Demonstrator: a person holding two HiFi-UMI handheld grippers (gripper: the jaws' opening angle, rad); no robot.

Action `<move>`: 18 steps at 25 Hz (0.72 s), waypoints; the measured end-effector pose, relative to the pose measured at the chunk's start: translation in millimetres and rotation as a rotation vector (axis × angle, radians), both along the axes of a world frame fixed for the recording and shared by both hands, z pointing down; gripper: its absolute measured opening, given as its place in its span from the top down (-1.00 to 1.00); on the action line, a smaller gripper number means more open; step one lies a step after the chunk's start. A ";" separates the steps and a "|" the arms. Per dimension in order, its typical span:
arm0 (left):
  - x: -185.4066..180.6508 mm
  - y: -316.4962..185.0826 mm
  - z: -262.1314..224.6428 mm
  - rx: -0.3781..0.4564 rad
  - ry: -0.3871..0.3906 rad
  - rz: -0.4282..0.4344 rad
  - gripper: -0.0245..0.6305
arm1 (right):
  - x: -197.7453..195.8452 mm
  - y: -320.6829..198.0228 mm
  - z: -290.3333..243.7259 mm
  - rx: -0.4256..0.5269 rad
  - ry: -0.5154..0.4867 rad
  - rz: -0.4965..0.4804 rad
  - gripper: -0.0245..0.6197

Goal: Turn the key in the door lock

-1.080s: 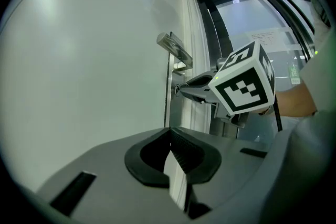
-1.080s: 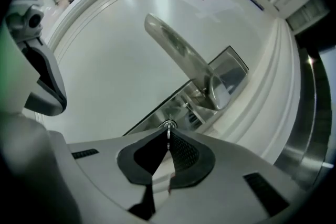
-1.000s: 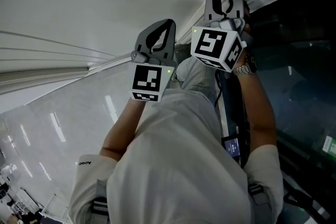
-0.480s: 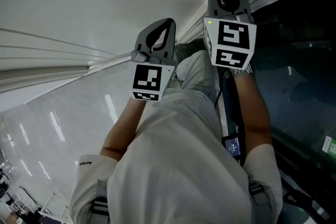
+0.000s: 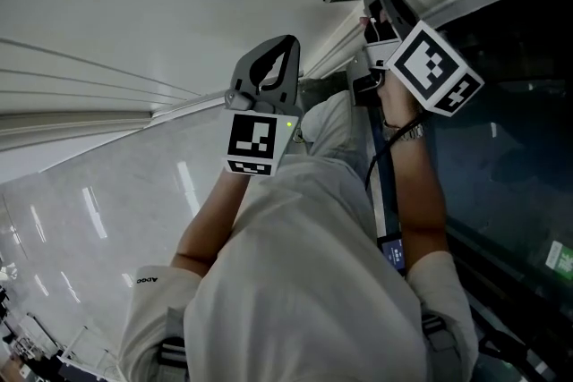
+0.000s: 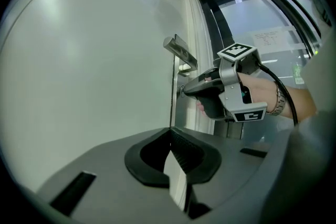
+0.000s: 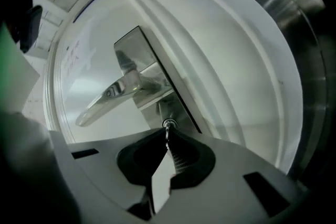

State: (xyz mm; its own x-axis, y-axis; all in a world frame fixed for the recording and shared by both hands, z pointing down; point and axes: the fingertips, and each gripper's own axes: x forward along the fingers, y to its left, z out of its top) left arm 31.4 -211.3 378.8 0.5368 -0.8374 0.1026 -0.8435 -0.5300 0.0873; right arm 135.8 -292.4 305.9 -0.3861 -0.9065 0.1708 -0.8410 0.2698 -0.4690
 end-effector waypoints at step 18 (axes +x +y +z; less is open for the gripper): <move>-6.5 2.5 2.2 -0.007 -0.005 -0.020 0.90 | 3.7 -2.4 5.2 -0.229 -0.855 -0.005 0.90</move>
